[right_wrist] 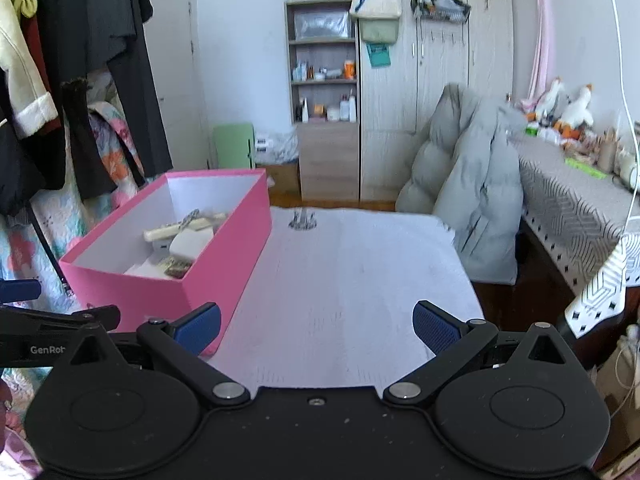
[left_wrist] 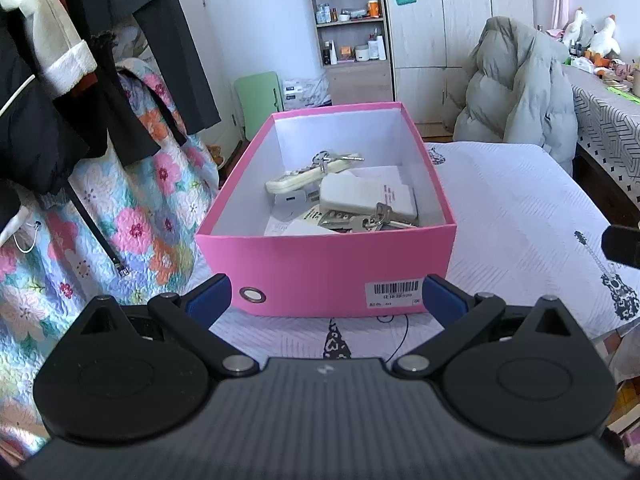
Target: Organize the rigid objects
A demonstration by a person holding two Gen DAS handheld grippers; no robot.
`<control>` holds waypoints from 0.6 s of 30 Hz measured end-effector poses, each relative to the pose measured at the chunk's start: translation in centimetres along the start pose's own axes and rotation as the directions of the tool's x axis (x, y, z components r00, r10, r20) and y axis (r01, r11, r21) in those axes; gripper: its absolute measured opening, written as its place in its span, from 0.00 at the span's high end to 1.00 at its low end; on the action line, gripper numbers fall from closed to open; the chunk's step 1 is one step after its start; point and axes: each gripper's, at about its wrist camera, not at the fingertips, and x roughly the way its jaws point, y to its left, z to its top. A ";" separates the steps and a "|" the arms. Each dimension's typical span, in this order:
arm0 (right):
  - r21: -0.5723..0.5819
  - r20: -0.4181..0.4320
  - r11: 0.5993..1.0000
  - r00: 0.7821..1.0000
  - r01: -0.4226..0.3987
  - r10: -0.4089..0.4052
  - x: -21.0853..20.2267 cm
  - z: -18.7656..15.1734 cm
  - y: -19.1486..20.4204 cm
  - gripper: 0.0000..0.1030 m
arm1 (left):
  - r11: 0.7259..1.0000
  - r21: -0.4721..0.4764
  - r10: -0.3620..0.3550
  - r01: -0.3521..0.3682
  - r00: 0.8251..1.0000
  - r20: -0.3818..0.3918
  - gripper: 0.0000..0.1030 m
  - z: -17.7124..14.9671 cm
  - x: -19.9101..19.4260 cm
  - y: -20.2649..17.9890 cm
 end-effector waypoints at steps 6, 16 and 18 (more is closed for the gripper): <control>0.013 -0.036 1.000 0.999 -0.005 0.005 0.1 0.9 0.9 0.00 | 1.000 -0.009 0.016 -0.016 1.000 -0.013 0.00 0.3 0.0 0.7; -0.015 -0.028 1.000 1.000 -0.008 0.008 0.4 1.7 2.7 0.00 | 0.999 -0.037 0.026 -0.027 0.999 -0.021 0.00 0.8 0.2 2.3; -0.019 -0.035 1.000 0.999 -0.007 0.007 0.5 1.7 2.9 0.00 | 0.999 -0.034 0.026 -0.027 0.999 -0.020 0.00 0.8 0.2 2.3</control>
